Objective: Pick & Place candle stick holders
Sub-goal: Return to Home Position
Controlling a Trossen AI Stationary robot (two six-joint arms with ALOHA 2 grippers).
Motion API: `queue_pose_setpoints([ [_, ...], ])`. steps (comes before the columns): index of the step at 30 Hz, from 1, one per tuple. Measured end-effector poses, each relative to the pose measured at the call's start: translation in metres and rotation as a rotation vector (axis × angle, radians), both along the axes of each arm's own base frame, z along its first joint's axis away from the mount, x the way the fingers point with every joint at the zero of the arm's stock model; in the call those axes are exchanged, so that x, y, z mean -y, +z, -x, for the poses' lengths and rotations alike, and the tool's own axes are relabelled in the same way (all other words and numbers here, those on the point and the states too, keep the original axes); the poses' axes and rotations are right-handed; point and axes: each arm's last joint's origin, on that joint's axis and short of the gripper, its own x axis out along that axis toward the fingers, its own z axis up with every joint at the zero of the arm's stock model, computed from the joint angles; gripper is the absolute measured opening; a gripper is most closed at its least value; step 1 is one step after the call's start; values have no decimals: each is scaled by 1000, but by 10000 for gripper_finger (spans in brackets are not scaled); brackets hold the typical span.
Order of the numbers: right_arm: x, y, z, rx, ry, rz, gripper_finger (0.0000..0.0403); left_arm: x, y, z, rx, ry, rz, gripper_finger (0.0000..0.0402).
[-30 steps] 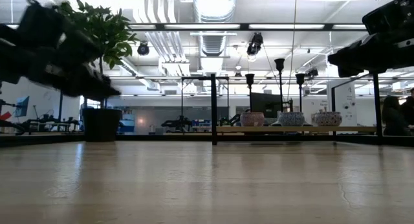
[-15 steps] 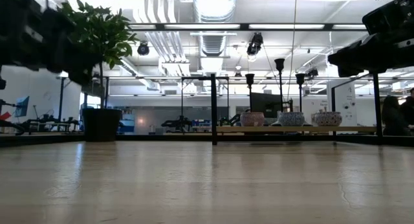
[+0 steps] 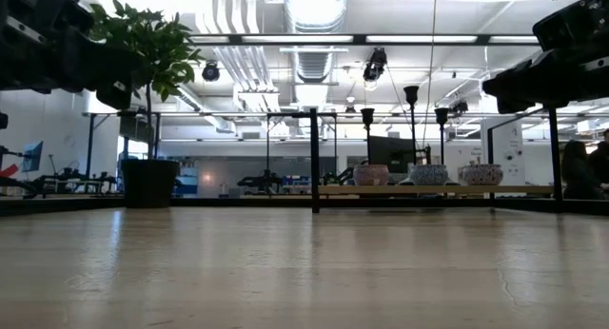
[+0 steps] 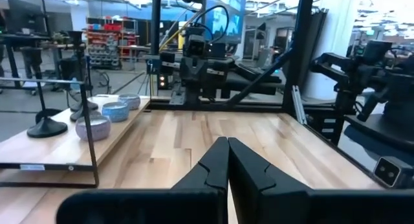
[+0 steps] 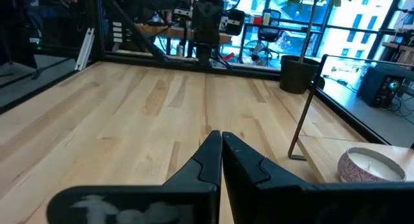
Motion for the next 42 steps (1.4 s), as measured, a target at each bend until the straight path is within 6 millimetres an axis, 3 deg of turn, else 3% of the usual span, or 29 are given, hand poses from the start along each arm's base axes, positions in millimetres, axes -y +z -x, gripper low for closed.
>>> queue_pose_setpoints([
  [42,0,0,0,0,0,4,9,0,1,-1,-1,0,-26,10],
])
